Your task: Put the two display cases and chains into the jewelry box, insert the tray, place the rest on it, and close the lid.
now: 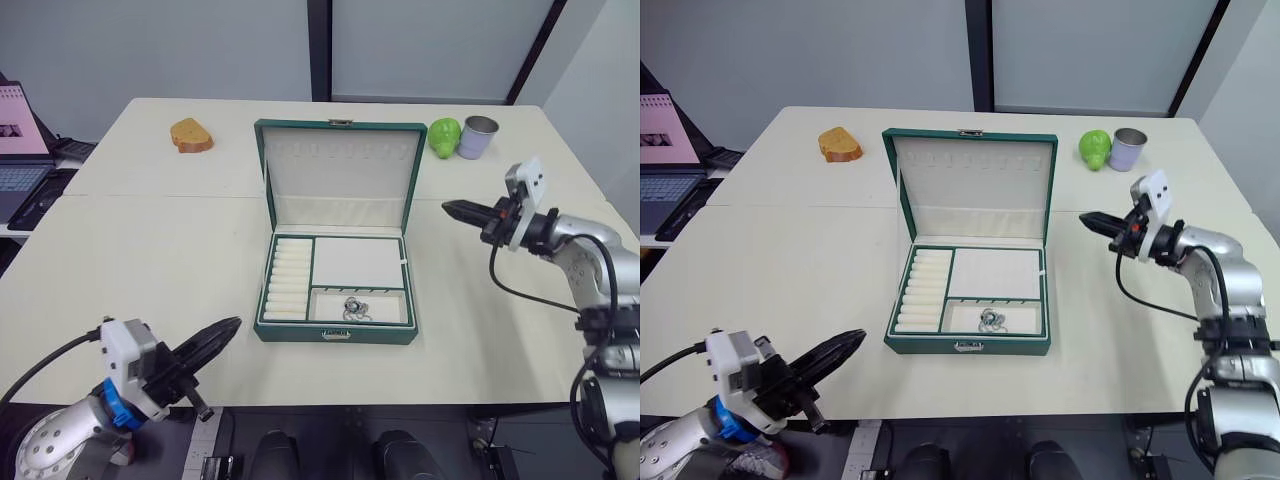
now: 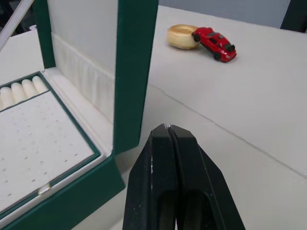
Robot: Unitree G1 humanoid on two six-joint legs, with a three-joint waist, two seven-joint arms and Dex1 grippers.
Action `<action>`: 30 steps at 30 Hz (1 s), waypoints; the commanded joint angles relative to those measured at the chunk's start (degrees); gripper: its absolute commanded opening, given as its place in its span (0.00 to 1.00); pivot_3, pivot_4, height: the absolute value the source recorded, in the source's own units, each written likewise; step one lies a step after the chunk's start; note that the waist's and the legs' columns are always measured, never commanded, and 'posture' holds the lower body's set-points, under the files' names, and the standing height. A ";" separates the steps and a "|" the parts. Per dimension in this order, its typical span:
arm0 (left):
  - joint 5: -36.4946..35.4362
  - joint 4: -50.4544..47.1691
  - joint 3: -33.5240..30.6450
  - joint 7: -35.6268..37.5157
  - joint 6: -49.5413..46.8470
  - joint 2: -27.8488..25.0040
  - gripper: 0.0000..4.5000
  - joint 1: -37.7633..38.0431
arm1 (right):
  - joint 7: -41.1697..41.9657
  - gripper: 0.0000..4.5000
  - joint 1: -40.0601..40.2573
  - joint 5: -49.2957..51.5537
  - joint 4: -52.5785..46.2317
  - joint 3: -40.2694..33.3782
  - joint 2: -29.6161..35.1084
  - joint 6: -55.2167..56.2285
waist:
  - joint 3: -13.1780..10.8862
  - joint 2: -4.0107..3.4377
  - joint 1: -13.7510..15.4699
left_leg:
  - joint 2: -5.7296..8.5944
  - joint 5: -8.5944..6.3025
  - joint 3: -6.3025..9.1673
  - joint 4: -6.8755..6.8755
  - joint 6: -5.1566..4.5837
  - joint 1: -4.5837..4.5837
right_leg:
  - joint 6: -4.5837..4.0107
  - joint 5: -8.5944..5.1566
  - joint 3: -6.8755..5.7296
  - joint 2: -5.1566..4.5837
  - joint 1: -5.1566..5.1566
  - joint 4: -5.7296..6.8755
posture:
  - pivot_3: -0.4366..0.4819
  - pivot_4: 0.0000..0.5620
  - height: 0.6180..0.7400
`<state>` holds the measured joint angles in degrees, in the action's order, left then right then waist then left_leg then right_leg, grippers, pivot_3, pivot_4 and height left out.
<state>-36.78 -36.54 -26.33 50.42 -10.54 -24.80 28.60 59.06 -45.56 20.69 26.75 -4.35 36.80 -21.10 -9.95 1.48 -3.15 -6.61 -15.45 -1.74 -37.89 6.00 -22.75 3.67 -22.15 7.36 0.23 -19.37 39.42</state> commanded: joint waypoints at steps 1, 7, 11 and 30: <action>-0.24 -3.37 -1.30 -0.27 3.75 1.74 0.00 4.64 | 1.00 0.00 -6.05 -2.44 7.88 0.27 -1.22 6.14 | 0.00 -0.01 -0.22 | 0.00 0.00 -0.01 0.03 0.00 -0.01 | 0.00 0.00 0.01 0.00 0.03 -0.06 | 0.48 0.27 1.00; 1.87 -4.41 0.54 -0.03 7.34 3.71 0.00 11.26 | 0.12 0.00 -17.33 -5.95 22.22 0.76 -6.20 13.84 | -0.07 -0.12 -1.31 | -0.03 0.00 -0.08 0.08 0.00 -0.02 | 0.00 0.00 0.02 0.00 0.03 -0.25 | 0.48 0.27 1.00; 2.80 -4.49 1.04 -1.33 8.19 3.62 0.00 11.45 | 1.12 0.00 -22.04 -6.35 27.14 0.03 -8.53 16.09 | -0.12 -0.19 -1.58 | -0.04 0.00 -0.08 0.08 0.00 -0.02 | 0.00 0.00 -0.01 -0.01 0.08 -0.29 | 0.48 0.27 1.00; -0.70 -4.18 0.70 -5.54 4.15 -0.46 0.00 9.90 | 20.26 0.00 -12.86 2.32 -1.17 3.15 -5.56 -6.27 | -0.26 -0.44 -1.79 | -0.04 -0.01 -0.03 0.09 -0.01 -0.06 | 0.00 0.00 -0.07 -0.02 0.07 -0.28 | 0.48 0.27 1.00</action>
<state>-36.33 -40.28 -24.60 44.96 -6.11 -24.76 38.30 79.75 -57.78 21.60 28.51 -0.11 30.27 -26.85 -10.21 1.04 -4.94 -6.65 -15.45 -1.76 -37.80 5.99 -22.81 3.67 -22.15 7.29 0.22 -19.30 39.15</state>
